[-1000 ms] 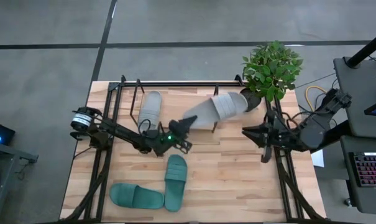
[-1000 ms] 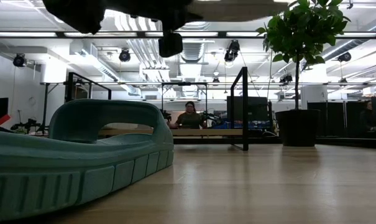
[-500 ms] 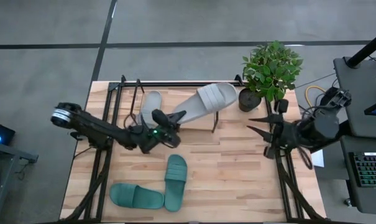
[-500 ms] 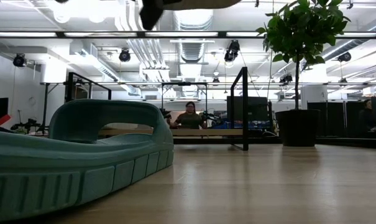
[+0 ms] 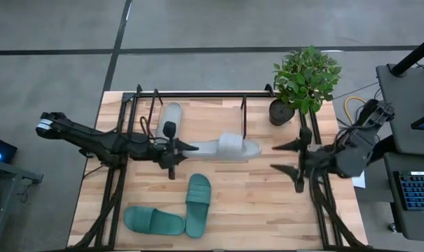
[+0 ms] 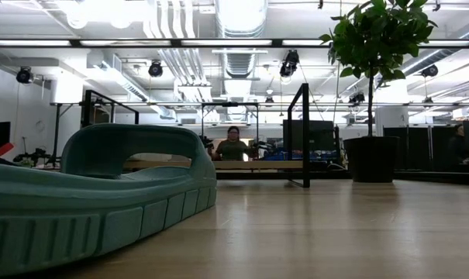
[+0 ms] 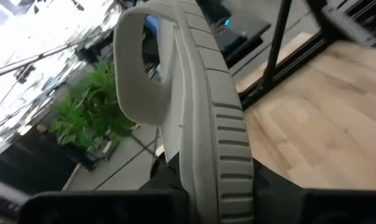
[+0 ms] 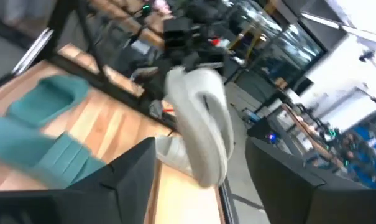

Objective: Pick and place slides into the shelf
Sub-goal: Put the left grey slide on the shelf

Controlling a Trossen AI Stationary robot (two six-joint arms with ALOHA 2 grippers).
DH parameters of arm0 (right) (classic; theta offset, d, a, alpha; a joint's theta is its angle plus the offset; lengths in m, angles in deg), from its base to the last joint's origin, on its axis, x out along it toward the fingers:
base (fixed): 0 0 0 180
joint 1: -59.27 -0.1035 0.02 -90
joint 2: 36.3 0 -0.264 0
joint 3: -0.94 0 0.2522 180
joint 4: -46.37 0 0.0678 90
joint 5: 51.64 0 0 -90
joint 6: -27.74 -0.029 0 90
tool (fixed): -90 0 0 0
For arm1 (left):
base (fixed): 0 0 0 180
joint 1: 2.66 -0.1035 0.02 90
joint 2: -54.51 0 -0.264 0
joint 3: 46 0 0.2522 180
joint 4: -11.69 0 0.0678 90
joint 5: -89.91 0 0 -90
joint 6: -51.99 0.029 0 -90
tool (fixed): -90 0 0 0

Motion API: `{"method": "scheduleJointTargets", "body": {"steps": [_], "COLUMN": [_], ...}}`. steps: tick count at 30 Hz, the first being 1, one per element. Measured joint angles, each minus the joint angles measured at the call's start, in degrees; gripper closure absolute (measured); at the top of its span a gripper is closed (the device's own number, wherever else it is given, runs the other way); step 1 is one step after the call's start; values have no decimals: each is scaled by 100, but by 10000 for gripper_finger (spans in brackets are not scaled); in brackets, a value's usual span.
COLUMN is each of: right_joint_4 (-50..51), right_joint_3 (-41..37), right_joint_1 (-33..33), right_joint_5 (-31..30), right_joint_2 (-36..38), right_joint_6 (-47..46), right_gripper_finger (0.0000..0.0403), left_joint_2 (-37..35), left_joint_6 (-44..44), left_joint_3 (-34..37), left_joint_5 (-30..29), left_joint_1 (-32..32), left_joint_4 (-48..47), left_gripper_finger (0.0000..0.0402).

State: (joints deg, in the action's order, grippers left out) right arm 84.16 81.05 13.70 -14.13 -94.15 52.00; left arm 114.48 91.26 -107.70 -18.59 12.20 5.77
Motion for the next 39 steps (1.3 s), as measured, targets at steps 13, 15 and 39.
{"method": "scheduleJointTargets", "body": {"steps": [13,15,39], "right_joint_4": [-45,-61,83], "right_joint_3": [30,66,48], "right_joint_1": [-157,-153,768], "right_joint_5": [-388,-409,962], "right_joint_2": [-509,-483,-406], "right_joint_6": [828,876,-123], "right_gripper_finger": [150,148,159], "left_joint_2": [104,201,830], "left_joint_6": [-258,-258,410], "left_joint_3": [319,309,39], "left_joint_5": [405,393,737], "left_joint_1": [28,26,22], "left_joint_4": [409,448,1267], "left_gripper_finger": [370,370,370]}}
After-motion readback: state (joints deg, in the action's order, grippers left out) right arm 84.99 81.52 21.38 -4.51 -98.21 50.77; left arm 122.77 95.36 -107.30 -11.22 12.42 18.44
